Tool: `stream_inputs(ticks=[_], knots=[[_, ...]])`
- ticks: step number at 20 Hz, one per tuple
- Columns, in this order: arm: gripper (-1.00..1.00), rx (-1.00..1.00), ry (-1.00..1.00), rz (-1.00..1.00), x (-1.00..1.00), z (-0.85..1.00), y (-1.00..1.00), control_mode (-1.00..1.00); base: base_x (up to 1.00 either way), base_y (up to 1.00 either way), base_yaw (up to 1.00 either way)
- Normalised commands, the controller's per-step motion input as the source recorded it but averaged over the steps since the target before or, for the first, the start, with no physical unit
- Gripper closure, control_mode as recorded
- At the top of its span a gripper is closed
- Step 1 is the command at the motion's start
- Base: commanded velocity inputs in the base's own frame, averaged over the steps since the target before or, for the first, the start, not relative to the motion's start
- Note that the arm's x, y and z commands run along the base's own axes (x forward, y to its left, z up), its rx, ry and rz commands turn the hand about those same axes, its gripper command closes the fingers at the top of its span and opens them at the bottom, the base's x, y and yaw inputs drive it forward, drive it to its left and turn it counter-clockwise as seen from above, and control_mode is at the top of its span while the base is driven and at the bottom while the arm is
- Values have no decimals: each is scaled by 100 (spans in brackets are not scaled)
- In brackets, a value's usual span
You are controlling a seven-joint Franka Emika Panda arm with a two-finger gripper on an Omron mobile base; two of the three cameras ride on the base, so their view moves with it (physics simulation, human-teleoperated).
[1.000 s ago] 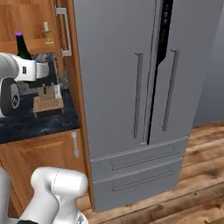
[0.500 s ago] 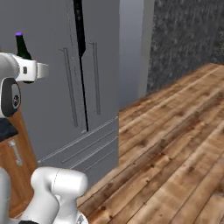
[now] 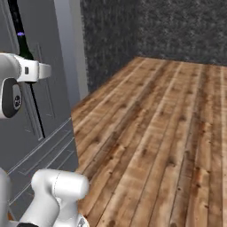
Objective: Get the candle and the beer from the cabinet and move them to the dining counter.
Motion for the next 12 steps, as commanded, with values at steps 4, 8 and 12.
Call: stream_inputs(ticks=[4,8,12], knots=[[100,0,0,0,0,0,0,100,33,-19,-49],[100,0,0,0,0,0,0,100,41,-7,-40],[100,0,0,0,0,0,0,100,59,-7,-26]])
